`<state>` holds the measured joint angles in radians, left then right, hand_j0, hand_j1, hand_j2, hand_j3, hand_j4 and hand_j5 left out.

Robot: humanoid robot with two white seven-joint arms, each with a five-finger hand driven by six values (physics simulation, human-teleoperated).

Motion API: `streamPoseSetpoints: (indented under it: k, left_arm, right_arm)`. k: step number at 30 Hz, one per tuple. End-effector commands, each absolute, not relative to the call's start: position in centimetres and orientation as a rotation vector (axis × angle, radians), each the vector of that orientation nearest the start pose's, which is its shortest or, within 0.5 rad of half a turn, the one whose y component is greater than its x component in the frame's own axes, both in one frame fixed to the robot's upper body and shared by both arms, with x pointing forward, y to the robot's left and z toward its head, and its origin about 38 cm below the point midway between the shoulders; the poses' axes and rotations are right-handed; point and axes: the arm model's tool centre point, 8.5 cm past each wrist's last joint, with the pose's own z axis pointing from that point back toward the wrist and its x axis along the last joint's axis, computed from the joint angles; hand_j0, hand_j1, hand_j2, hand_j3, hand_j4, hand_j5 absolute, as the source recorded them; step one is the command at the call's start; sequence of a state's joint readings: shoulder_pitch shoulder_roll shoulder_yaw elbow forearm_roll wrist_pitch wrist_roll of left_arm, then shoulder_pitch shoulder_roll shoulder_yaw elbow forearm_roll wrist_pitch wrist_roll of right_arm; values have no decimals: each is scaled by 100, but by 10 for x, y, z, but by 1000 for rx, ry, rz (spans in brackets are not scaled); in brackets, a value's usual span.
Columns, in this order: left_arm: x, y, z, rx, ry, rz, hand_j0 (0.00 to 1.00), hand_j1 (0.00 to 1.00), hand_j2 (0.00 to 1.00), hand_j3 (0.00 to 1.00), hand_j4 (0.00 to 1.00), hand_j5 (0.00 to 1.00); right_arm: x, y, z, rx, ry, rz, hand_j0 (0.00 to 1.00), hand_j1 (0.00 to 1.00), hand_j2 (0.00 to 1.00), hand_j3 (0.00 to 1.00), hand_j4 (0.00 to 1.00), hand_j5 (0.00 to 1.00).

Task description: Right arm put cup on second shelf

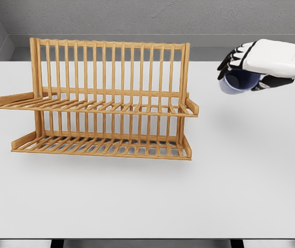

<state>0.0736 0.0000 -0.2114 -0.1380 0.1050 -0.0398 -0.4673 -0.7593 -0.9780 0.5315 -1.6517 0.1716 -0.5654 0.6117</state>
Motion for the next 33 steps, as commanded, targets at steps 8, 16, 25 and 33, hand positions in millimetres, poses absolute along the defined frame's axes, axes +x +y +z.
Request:
streamPoseSetpoints:
  k: [8,16,25,33]
  left_arm:
    - [-2,223,-257,-408,-69,-129,100,100,100,100,100,100]
    - [-2,223,-257,-408,-69,-129,100,100,100,100,100,100]
    - [-2,223,-257,-408,-69,-129,100,100,100,100,100,100]
    - [-2,223,-257,-408,-69,-129,100,100,100,100,100,100]
  right_arm:
    - [403,-291,352,656,2082,-2755,68,68,68,68,68,68]
    - [396,-271,358,607,2079,-2682,68,68,68,68,68,68]
    - [396,-243,358,500,2105,-2581,69,69,69,69,69,69]
    - [396,-224,351,422,2121,-2553,69,69,69,69,69,69]
